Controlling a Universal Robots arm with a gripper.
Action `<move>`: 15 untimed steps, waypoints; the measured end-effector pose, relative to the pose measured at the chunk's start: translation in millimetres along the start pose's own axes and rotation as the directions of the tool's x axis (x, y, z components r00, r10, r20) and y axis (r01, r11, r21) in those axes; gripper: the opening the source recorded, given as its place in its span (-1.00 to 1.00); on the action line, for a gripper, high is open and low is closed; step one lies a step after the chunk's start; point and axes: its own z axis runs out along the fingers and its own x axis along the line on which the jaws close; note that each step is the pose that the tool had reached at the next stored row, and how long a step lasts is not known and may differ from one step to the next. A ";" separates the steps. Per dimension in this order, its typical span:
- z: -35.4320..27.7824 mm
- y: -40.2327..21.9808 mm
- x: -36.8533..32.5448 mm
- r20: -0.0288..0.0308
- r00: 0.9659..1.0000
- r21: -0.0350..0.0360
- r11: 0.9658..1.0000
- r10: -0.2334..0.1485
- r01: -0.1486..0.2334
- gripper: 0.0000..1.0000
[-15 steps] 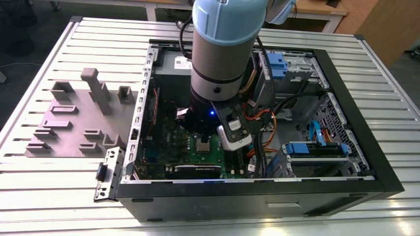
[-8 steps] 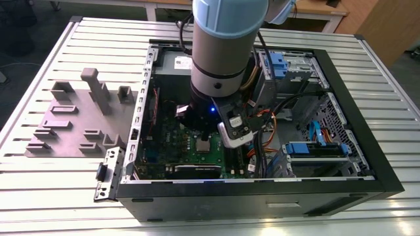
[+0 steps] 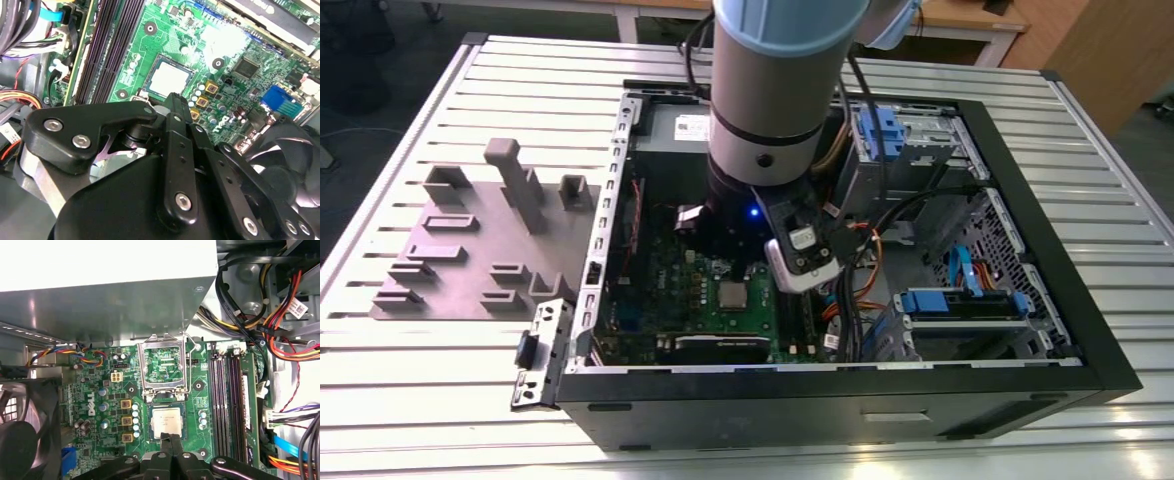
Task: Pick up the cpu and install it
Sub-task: 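Close the cpu cover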
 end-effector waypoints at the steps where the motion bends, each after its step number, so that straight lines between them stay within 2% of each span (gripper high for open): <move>1: -1.2 0.1 0.0 0.000 1.000 0.000 1.000 0.000 0.000 -0.79; 8: -7.8 0.4 0.2 0.000 1.000 0.000 1.000 0.000 0.000 -0.79; 15: -17.7 0.9 0.4 0.000 1.000 0.000 1.000 0.000 0.000 -0.79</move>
